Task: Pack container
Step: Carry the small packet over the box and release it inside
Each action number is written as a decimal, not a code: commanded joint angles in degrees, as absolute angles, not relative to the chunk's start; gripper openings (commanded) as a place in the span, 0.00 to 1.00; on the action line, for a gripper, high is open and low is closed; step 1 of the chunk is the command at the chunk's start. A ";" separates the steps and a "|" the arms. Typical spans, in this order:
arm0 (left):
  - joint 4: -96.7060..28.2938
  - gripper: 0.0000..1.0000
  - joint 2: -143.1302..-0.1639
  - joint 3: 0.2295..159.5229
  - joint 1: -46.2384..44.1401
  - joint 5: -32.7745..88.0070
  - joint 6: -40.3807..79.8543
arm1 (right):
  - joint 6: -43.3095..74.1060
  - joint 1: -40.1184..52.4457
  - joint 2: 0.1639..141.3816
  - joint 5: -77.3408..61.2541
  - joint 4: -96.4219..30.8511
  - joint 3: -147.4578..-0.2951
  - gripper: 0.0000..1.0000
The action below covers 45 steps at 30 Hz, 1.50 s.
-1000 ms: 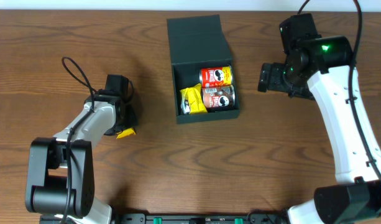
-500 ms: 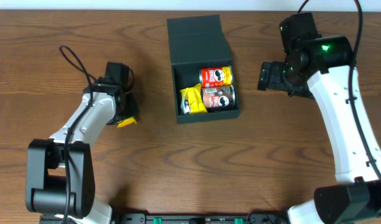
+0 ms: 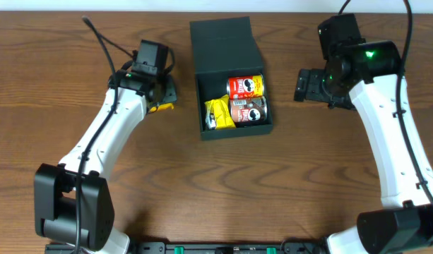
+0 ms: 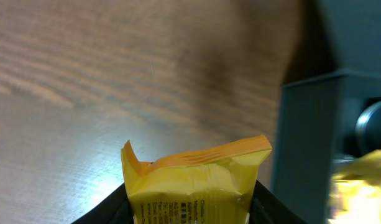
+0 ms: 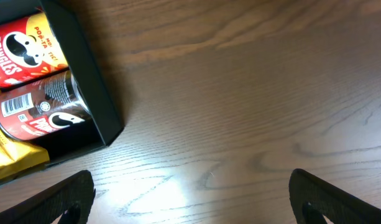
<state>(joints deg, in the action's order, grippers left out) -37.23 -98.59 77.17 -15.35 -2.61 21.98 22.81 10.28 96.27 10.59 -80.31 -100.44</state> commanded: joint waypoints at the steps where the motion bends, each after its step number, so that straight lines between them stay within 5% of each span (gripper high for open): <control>1: -37.30 0.46 -99.24 80.12 -17.52 -5.21 20.75 | 22.87 10.15 96.27 11.86 -80.31 -100.79 0.99; 17: -27.00 0.46 -100.12 80.84 -26.37 -14.00 21.43 | 22.87 10.15 96.27 11.81 -80.36 -100.79 0.99; 23: -24.40 0.37 -103.35 81.56 -26.39 -13.56 21.67 | 22.90 10.15 96.27 11.81 -80.36 -100.79 0.99; 45: -21.28 0.47 -113.08 87.66 -29.71 -9.13 22.46 | 22.87 10.15 96.27 11.84 -80.38 -100.79 0.99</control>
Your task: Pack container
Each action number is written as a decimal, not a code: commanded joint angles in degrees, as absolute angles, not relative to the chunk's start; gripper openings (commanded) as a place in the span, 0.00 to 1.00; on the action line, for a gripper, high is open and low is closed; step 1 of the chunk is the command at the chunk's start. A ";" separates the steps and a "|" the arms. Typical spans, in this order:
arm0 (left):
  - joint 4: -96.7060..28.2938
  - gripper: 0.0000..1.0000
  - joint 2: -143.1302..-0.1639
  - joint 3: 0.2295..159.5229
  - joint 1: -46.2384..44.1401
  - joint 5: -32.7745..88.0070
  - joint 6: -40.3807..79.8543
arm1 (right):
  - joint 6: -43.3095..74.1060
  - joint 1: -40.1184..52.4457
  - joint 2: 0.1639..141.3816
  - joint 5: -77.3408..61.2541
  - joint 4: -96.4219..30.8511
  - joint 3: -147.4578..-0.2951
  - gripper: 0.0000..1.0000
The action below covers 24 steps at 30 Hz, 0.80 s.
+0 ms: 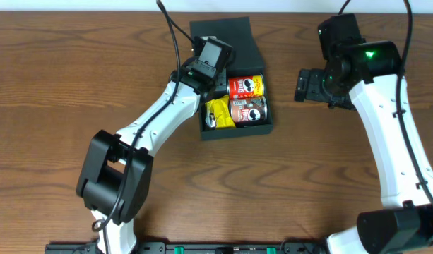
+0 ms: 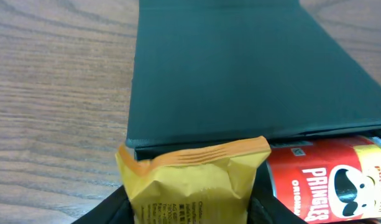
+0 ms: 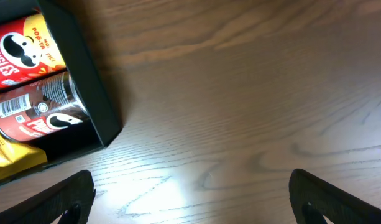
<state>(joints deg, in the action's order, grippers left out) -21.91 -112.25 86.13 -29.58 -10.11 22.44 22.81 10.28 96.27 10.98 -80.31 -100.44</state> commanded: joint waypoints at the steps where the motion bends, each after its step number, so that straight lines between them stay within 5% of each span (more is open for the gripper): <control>1: -20.71 0.47 -113.10 87.66 -29.71 -8.88 23.24 | 22.87 10.15 96.27 11.81 -80.38 -100.79 0.99; 17: -21.15 0.53 -113.14 87.48 -29.71 -7.99 24.45 | 22.87 10.15 96.27 11.81 -80.55 -100.79 0.99; 24: -22.44 0.85 -113.01 88.97 -28.75 -10.96 21.17 | 22.96 10.09 96.38 12.64 -77.45 -100.36 0.99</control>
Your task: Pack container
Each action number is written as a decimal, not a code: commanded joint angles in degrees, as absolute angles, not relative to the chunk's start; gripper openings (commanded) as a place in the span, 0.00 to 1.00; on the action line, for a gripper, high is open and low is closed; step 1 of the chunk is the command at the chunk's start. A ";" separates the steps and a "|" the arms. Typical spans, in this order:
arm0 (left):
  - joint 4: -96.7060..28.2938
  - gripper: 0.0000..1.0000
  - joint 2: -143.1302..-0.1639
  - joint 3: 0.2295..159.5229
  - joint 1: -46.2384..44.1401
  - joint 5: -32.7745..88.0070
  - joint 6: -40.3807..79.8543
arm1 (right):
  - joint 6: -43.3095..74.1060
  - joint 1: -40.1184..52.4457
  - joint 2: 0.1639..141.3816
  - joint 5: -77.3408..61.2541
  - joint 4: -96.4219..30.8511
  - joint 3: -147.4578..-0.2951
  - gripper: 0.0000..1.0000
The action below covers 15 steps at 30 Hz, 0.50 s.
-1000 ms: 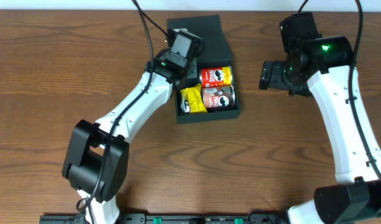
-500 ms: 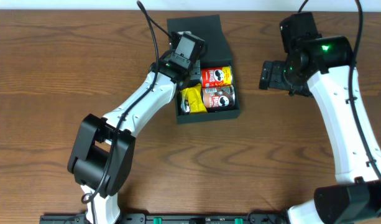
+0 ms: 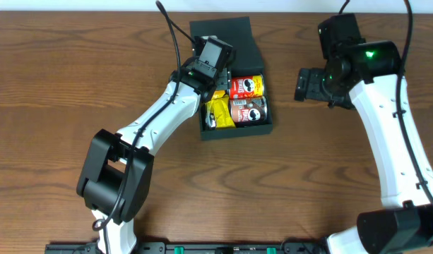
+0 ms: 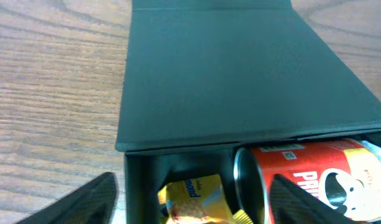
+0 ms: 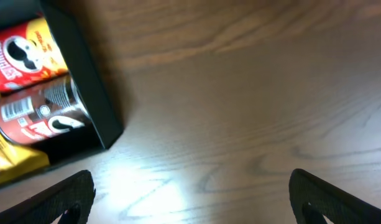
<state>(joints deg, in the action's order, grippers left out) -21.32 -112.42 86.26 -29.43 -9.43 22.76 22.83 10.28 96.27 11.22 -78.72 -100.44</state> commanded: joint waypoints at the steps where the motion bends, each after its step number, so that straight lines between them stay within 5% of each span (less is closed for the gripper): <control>1: -23.27 0.86 -112.92 89.56 -28.38 -10.94 21.34 | 23.16 10.07 96.53 12.64 -76.60 -100.36 0.99; 9: -28.82 0.96 -112.79 92.86 -15.75 4.19 32.21 | 24.93 9.50 99.11 11.62 -66.50 -100.36 0.94; 12: -29.45 0.73 -112.79 92.86 -10.57 11.84 36.88 | 28.64 7.97 100.95 12.10 -62.26 -100.36 0.69; 14: -29.58 0.49 -112.81 92.86 -7.40 13.85 39.35 | 31.79 6.42 102.78 11.92 -59.40 -100.36 0.28; 15: -29.52 0.24 -112.81 92.86 -5.98 14.04 40.77 | 33.87 5.41 104.42 11.18 -57.34 -100.36 0.12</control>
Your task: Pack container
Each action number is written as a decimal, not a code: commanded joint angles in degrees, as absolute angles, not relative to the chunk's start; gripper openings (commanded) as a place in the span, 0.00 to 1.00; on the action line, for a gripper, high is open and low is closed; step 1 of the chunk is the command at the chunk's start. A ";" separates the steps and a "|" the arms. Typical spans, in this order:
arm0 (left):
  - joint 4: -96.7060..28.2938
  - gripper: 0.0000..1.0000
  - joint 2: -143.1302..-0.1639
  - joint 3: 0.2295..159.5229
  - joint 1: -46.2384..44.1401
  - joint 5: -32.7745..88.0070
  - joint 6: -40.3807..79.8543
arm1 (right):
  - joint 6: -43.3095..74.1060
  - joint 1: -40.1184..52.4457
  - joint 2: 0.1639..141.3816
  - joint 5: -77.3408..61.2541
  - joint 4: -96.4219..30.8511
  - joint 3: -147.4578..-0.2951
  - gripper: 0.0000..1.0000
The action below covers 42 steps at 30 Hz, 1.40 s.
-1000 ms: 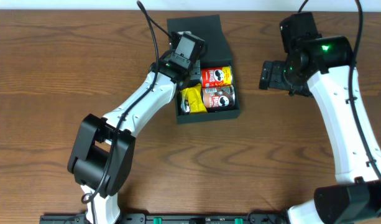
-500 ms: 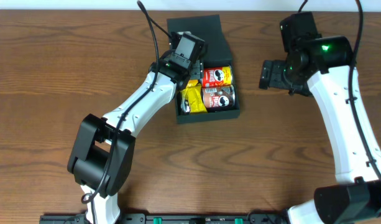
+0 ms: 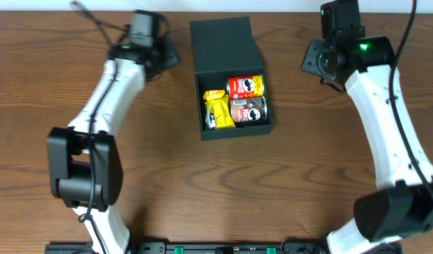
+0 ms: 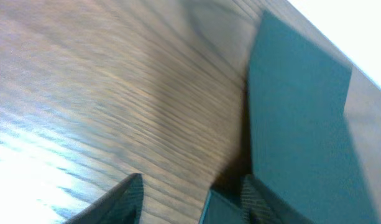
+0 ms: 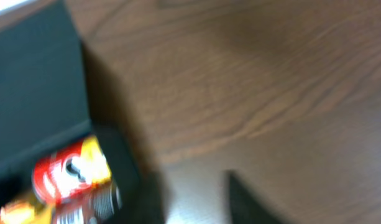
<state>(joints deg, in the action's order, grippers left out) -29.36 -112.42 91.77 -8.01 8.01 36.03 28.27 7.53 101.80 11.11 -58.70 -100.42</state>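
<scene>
A black box (image 3: 234, 128) stands at the table's middle with its lid (image 3: 223, 41) laid back. Inside it are a red Pringles can (image 3: 246, 86), a brown Pringles can (image 3: 249, 110) and two yellow snack packets (image 3: 217, 109). My left gripper (image 3: 167, 56) is over bare wood left of the lid. In the left wrist view it (image 4: 191, 202) is open and empty, with the lid (image 4: 296, 124) to its right. My right gripper (image 3: 310, 58) hangs right of the box. In the blurred right wrist view it (image 5: 193, 202) shows a gap with nothing in it, and the red can (image 5: 72, 171) at lower left.
Brown wooden table (image 3: 75, 162) all round the box. The box walls and raised lid are the only obstacles between the two arms. A pale wall edge (image 4: 358, 31) shows beyond the table's far side.
My left gripper, then over the box's back left corner, is now left of the lid over bare wood. My right gripper has moved toward the table's far edge, its fingers closer together.
My left gripper held a yellow packet over the table left of the box. Then it held the packet over the box's back left corner. Then it stood open with the packet lying in the box. Now both grippers are away from the box, empty.
</scene>
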 commanded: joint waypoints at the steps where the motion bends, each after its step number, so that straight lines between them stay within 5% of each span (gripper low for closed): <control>1: -29.30 0.11 -112.81 92.86 -5.06 14.04 41.67 | 34.30 4.54 106.17 9.23 -54.92 -100.36 0.04; 10: -17.15 0.06 -120.11 92.86 -4.23 23.66 55.46 | 39.35 -1.67 120.29 -18.04 -38.44 -100.36 0.01; 19: -6.28 0.06 -132.60 93.62 -3.16 39.44 71.35 | 50.37 -2.37 122.04 -20.43 -33.36 -100.36 0.02; 42: -1.41 0.06 -134.58 94.76 -6.72 42.19 75.44 | 61.95 0.58 137.40 -39.07 -16.56 -100.36 0.02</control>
